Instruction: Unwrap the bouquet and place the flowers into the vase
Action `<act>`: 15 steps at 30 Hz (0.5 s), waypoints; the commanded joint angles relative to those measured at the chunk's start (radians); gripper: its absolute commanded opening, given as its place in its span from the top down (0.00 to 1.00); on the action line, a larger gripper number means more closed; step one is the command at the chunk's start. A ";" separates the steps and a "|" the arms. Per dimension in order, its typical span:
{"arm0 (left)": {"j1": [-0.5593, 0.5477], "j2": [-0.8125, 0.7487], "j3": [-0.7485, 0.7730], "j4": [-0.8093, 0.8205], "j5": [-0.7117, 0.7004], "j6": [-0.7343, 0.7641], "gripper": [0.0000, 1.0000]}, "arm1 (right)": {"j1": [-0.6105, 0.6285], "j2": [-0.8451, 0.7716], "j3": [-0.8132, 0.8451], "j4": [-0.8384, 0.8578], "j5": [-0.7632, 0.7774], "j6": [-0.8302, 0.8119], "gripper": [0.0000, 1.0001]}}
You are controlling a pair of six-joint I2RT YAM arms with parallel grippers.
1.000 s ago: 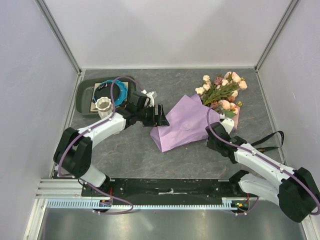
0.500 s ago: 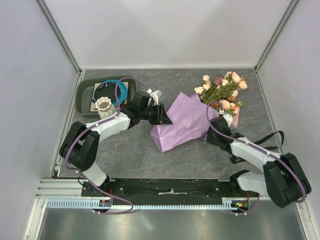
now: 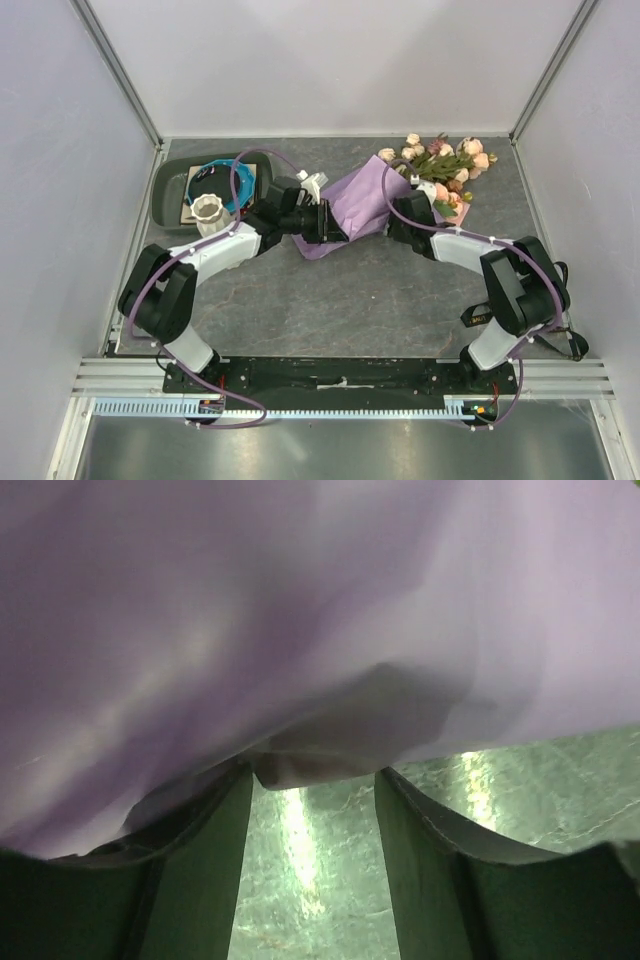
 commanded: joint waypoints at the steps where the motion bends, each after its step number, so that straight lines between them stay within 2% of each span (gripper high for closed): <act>1: -0.034 0.024 0.045 0.040 0.056 -0.016 0.71 | -0.035 -0.050 0.061 -0.106 0.058 0.025 0.38; 5: -0.083 0.000 -0.006 0.069 0.055 -0.027 0.67 | -0.061 -0.218 0.042 -0.334 0.118 0.042 0.26; 7: -0.121 -0.007 -0.023 0.073 0.044 -0.036 0.64 | -0.079 -0.305 0.023 -0.464 0.173 0.050 0.24; 9: -0.155 -0.008 -0.040 0.086 0.035 -0.044 0.58 | -0.084 -0.465 0.011 -0.580 0.228 0.047 0.21; 11: -0.213 -0.002 -0.054 0.103 0.014 -0.050 0.55 | -0.082 -0.618 0.047 -0.645 0.296 0.030 0.20; 13: -0.270 0.003 -0.065 0.115 0.001 -0.055 0.49 | -0.087 -0.691 0.096 -0.696 0.308 0.005 0.20; 15: -0.296 -0.003 -0.076 0.123 -0.016 -0.055 0.41 | -0.082 -0.741 0.190 -0.672 0.234 -0.059 0.20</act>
